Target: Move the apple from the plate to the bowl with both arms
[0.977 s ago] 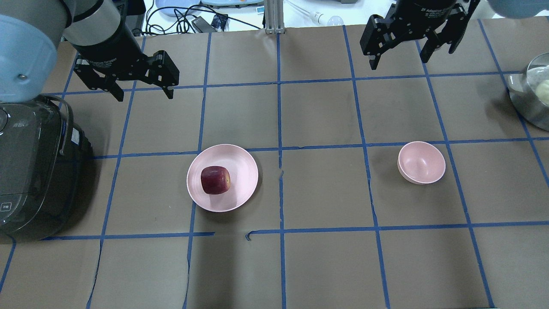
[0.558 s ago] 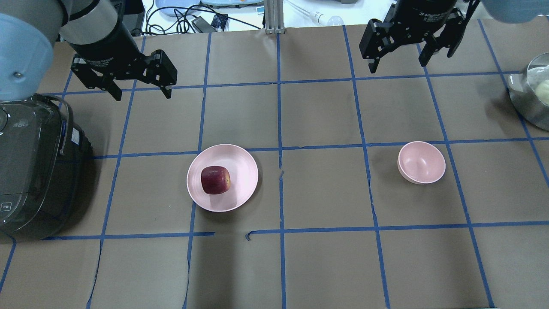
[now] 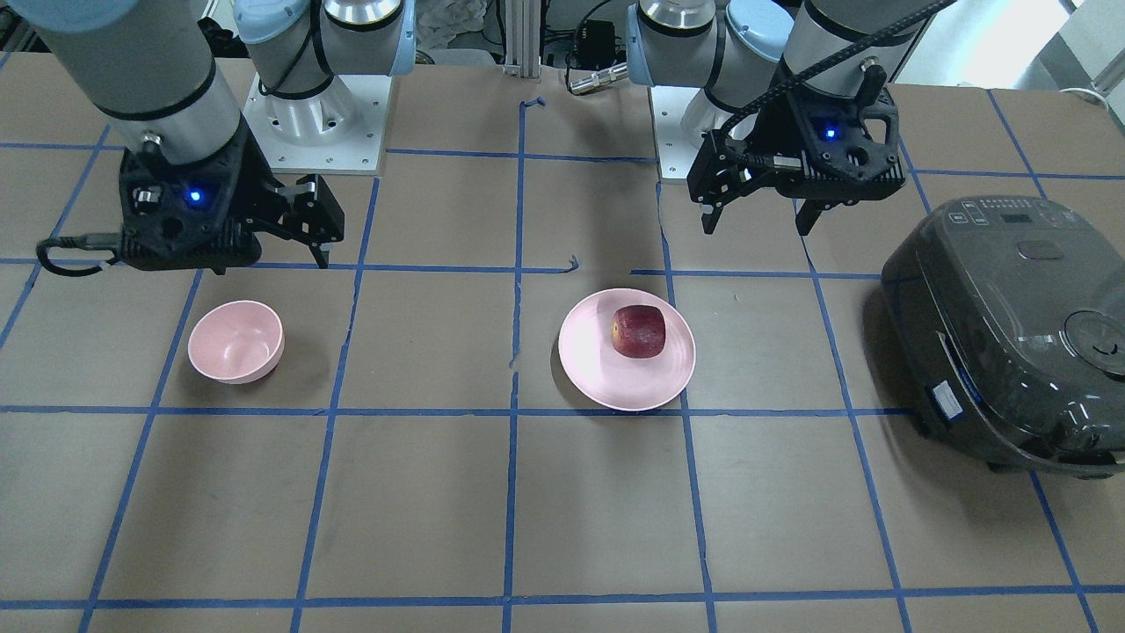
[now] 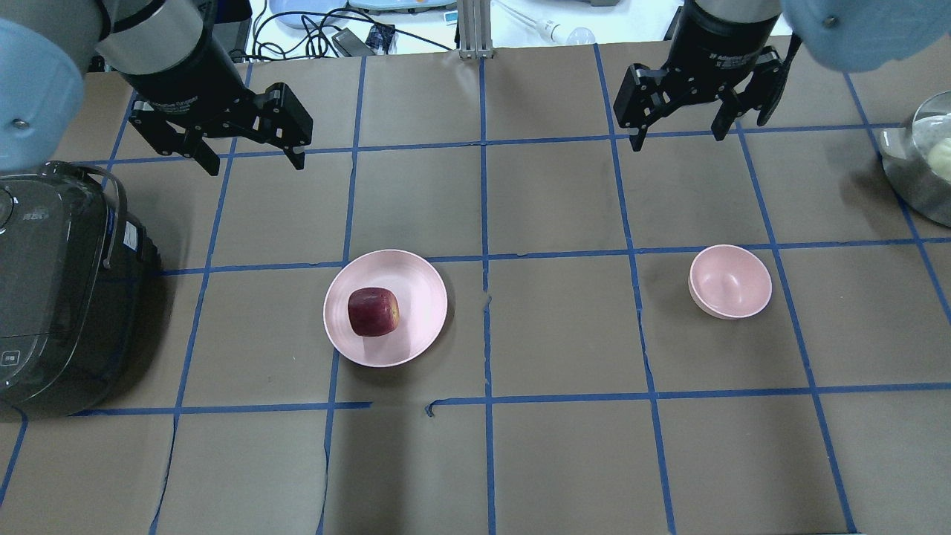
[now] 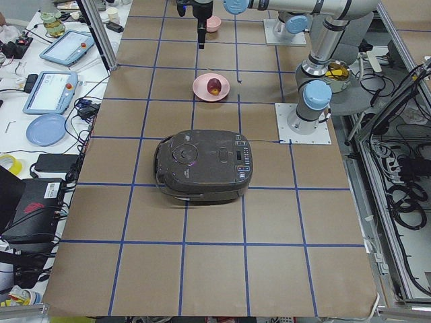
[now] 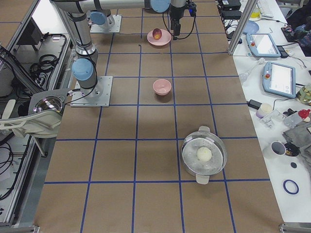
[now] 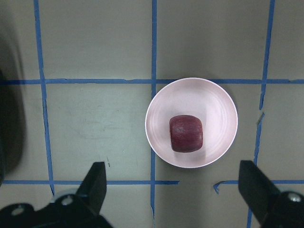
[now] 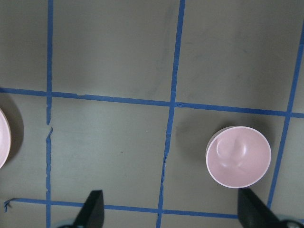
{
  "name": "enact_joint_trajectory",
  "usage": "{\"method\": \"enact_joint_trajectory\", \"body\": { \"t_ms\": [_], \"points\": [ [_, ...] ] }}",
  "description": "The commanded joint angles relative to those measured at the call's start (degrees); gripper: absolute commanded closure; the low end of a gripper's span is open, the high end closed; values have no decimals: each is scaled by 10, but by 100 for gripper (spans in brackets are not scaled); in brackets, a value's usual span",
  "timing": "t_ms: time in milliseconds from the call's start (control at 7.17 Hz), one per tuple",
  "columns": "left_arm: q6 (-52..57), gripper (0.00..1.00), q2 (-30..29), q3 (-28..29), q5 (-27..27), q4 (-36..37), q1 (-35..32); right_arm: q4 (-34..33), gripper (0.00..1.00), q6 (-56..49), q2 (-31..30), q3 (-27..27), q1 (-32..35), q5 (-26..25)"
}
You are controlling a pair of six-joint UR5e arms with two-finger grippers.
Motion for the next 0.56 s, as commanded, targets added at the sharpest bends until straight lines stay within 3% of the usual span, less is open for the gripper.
{"method": "enact_joint_trajectory", "body": {
  "t_ms": [0,279,419],
  "points": [
    [0,0,-1,0,0,-2,0,-153,0,1,28,136,0,1],
    [0,0,-3,-14,-3,-2,-4,-304,0,1,44,254,0,1],
    [-3,0,-13,-46,-4,13,-6,-328,0,-5,44,267,0,0]
  ]
}}
